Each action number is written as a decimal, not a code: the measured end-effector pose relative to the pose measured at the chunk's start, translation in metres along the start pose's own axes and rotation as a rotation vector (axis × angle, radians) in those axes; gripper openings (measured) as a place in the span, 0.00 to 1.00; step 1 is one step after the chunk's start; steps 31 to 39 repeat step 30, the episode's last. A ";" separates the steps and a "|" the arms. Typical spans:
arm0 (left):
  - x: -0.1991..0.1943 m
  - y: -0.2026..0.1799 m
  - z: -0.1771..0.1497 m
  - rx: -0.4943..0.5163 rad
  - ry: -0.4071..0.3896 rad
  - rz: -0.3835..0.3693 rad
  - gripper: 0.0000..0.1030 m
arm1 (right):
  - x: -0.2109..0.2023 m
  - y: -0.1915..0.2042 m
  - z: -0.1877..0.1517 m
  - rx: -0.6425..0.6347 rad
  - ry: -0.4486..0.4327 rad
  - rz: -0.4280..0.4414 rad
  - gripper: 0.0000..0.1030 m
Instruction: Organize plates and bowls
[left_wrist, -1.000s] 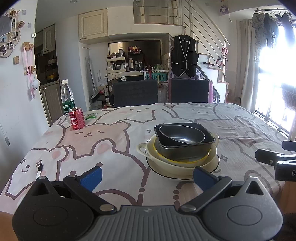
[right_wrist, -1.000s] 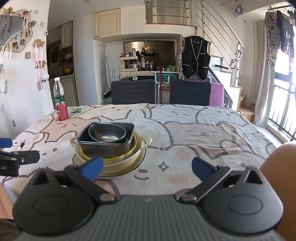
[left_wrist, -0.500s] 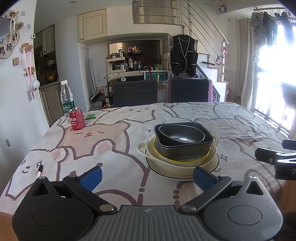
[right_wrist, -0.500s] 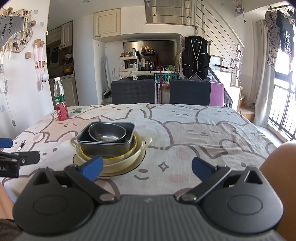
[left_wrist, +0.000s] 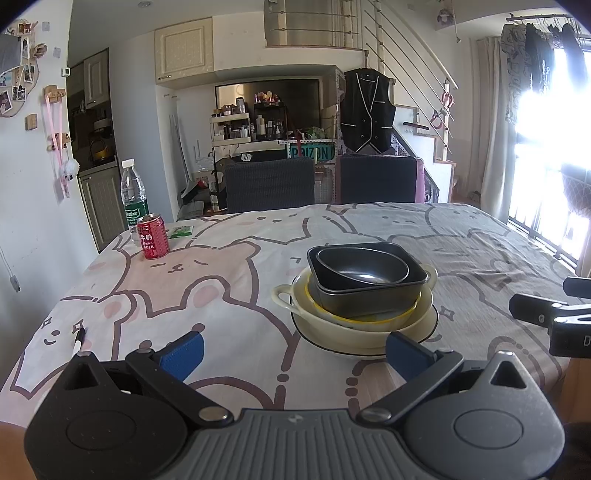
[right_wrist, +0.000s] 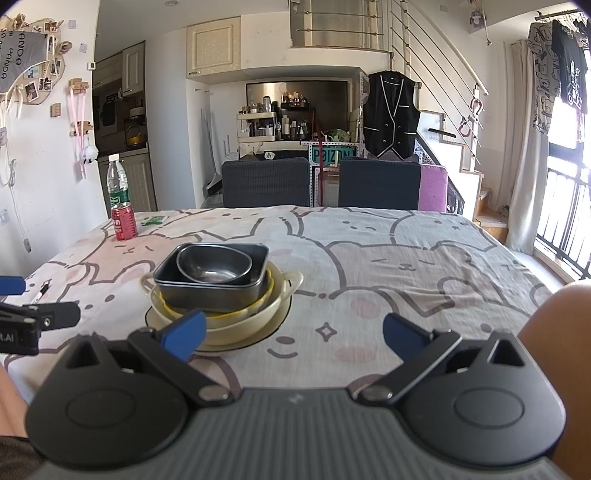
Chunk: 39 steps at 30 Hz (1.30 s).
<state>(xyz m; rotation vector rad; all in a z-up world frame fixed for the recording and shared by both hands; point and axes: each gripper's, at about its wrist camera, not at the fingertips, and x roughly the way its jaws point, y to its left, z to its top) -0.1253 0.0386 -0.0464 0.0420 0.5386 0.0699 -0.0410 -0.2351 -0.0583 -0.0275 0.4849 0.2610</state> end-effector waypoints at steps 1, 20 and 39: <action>0.000 0.000 0.000 0.000 0.000 0.000 1.00 | 0.000 0.000 0.000 0.000 0.000 0.000 1.00; -0.001 0.000 0.000 0.001 0.000 0.000 1.00 | 0.000 0.000 0.000 0.000 0.000 0.000 1.00; 0.000 0.001 -0.001 0.006 -0.002 0.003 1.00 | 0.000 0.000 0.000 0.001 0.000 0.000 1.00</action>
